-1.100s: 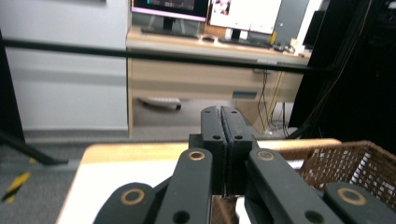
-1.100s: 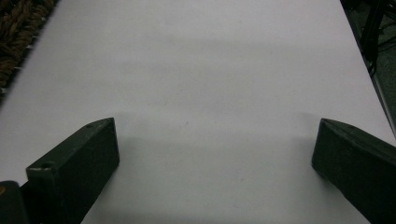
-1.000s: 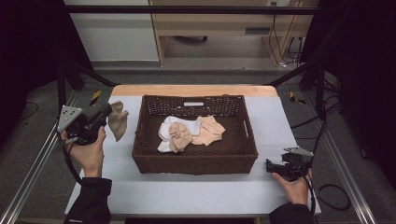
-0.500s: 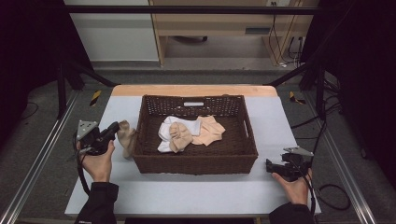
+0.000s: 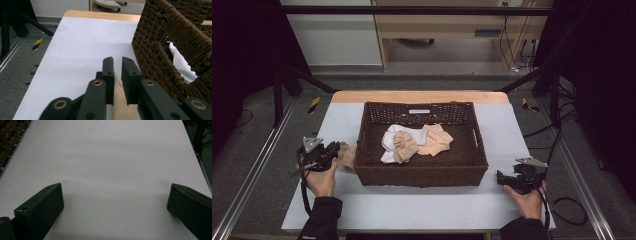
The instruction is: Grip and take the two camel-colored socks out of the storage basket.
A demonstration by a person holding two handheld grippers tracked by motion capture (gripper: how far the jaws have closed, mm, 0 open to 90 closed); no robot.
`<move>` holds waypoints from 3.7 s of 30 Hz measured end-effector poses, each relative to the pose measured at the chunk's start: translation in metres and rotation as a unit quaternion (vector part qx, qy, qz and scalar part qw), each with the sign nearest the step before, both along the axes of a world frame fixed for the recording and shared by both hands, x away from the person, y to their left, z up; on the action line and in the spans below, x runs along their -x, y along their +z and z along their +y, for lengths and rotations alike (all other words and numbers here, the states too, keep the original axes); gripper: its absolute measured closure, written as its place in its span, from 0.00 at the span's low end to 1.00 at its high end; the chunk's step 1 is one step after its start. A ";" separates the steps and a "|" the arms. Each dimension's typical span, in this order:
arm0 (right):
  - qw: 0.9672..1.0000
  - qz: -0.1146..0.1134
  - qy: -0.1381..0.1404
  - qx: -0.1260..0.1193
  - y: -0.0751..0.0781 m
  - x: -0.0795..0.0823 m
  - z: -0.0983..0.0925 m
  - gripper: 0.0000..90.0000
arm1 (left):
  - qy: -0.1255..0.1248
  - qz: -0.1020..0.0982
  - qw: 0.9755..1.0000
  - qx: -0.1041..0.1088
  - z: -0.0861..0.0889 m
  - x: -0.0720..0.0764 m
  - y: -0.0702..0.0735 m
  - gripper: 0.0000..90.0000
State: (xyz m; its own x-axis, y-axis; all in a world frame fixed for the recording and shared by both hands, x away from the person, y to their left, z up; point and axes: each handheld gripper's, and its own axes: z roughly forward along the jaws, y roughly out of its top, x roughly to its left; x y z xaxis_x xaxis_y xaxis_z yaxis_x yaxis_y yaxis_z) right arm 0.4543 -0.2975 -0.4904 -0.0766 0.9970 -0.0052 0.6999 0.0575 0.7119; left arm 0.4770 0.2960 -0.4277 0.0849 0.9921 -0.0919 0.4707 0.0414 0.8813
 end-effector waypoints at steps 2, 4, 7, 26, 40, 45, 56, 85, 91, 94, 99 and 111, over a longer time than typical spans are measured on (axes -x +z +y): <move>1.000 0.000 0.000 0.000 0.000 0.000 0.000 0.01 | 0.001 -0.008 1.000 0.002 0.000 0.002 0.001 0.81; 1.000 0.000 0.000 0.001 0.000 0.000 0.000 0.01 | 0.002 -0.012 1.000 0.006 0.000 0.003 0.001 0.77; 1.000 0.000 0.001 0.001 0.000 0.000 0.000 0.01 | 0.002 -0.029 0.999 0.018 -0.001 0.005 0.006 0.75; 1.000 0.000 0.000 0.000 0.000 0.000 0.000 0.01 | -0.076 -0.115 0.990 0.012 -0.056 0.014 0.070 0.72; 1.000 0.000 0.000 0.000 0.000 0.000 0.000 0.01 | -0.141 -0.104 0.984 -0.013 -0.113 -0.005 0.091 0.67; 1.000 0.000 0.000 0.000 0.000 0.000 0.000 0.01 | -0.155 -0.082 0.984 -0.029 -0.129 -0.019 0.088 0.64; 1.000 0.000 0.000 0.000 0.000 0.000 0.000 0.01 | -0.169 -0.057 0.983 -0.035 -0.150 -0.047 0.081 0.56; 1.000 0.000 0.000 0.000 0.000 0.000 0.000 0.01 | -0.174 0.099 0.976 -0.089 -0.165 -0.094 0.015 0.40; 1.000 0.000 0.000 0.000 0.000 0.000 0.000 0.01 | -0.187 0.136 0.968 -0.093 -0.167 -0.096 0.007 0.37; 1.000 0.000 0.000 0.000 0.000 0.000 0.000 0.01 | -0.193 0.151 0.965 -0.094 -0.169 -0.097 0.005 0.39; 1.000 0.000 0.000 0.000 0.000 0.000 0.000 0.01 | -0.197 0.177 0.960 -0.094 -0.171 -0.097 0.002 0.51; 1.000 0.000 0.000 0.000 0.000 0.000 0.000 0.01 | -0.224 0.211 0.946 -0.097 -0.173 -0.093 0.004 0.98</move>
State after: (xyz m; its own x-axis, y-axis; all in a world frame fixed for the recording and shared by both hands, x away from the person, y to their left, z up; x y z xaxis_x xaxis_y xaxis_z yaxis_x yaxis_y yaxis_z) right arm 0.4543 -0.2976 -0.4905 -0.0765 0.9971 -0.0047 0.7001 0.0571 0.7118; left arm 0.5697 0.1231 -0.4240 0.4982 0.8665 -0.0314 0.7146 -0.3897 0.5810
